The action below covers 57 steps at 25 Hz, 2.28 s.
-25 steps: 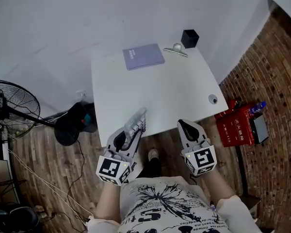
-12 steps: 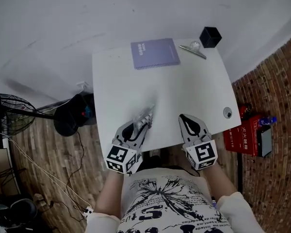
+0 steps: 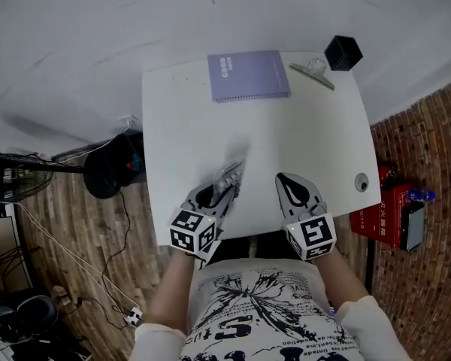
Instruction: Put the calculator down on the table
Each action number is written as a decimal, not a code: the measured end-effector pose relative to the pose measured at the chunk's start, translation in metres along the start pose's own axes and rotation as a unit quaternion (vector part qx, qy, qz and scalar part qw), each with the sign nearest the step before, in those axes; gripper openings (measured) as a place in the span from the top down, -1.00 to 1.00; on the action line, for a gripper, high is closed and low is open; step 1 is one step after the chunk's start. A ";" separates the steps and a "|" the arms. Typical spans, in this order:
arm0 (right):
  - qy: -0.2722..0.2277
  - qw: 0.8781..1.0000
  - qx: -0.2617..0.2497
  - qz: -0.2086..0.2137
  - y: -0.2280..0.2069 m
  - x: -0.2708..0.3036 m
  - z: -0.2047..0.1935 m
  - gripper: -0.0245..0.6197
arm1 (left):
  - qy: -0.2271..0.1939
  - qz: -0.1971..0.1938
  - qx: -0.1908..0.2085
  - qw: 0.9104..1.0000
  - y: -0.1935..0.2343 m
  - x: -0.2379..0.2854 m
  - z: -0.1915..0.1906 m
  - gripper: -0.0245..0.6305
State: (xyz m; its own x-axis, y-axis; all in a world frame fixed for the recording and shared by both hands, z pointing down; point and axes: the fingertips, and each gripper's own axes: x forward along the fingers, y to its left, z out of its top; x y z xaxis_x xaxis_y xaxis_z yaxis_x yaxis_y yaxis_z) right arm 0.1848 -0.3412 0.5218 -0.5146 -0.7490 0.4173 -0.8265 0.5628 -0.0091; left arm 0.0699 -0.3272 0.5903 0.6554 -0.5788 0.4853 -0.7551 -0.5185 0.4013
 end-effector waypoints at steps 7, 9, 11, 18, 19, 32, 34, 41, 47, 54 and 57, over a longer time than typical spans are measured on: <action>0.006 0.999 -0.010 0.032 -0.019 0.034 0.007 0.88 | -0.007 0.005 -0.099 0.995 0.019 0.023 0.009 0.48; 0.004 0.999 -0.010 0.038 -0.023 0.041 0.012 0.88 | -0.004 0.011 -0.117 0.993 0.023 0.028 0.010 0.47; 0.006 0.999 -0.008 0.041 -0.027 0.048 0.014 0.88 | 0.000 0.019 -0.125 0.992 0.029 0.032 0.013 0.45; 0.018 0.998 -0.013 0.061 -0.027 0.058 0.013 0.88 | 0.019 0.070 -0.129 0.989 0.048 0.039 0.010 0.39; 0.021 0.998 -0.005 0.060 -0.031 0.059 0.011 0.88 | 0.021 0.070 -0.125 0.989 0.047 0.040 0.010 0.39; 0.041 0.997 -0.003 0.065 -0.030 0.069 -0.001 0.88 | 0.020 0.138 -0.136 0.981 0.077 0.028 -0.005 0.26; 0.041 0.997 -0.002 0.065 -0.027 0.068 -0.002 0.88 | 0.029 0.156 -0.123 0.980 0.084 0.027 -0.009 0.24; 0.033 0.997 -0.001 0.063 -0.014 0.063 0.004 0.88 | 0.027 0.163 -0.067 0.984 0.087 0.017 0.006 0.25; 0.008 0.999 -0.004 0.049 -0.004 0.052 0.024 0.88 | -0.020 0.150 -0.035 0.988 0.069 -0.013 0.041 0.42; -0.042 0.999 -0.007 0.030 0.012 0.025 0.060 0.88 | -0.104 0.131 0.075 0.983 0.015 -0.075 0.111 0.67; -0.059 0.997 -0.035 0.037 0.023 0.011 0.073 0.88 | -0.136 0.125 0.094 0.978 -0.002 -0.101 0.129 0.78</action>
State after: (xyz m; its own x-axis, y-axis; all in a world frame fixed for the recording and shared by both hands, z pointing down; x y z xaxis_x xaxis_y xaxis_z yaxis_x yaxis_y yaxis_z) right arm 0.1433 -0.3620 0.4596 -0.6004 -0.7383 0.3074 -0.7694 0.6381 0.0299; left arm 0.0079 -0.3483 0.4404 0.4514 -0.8346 0.3157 -0.8920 -0.4319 0.1334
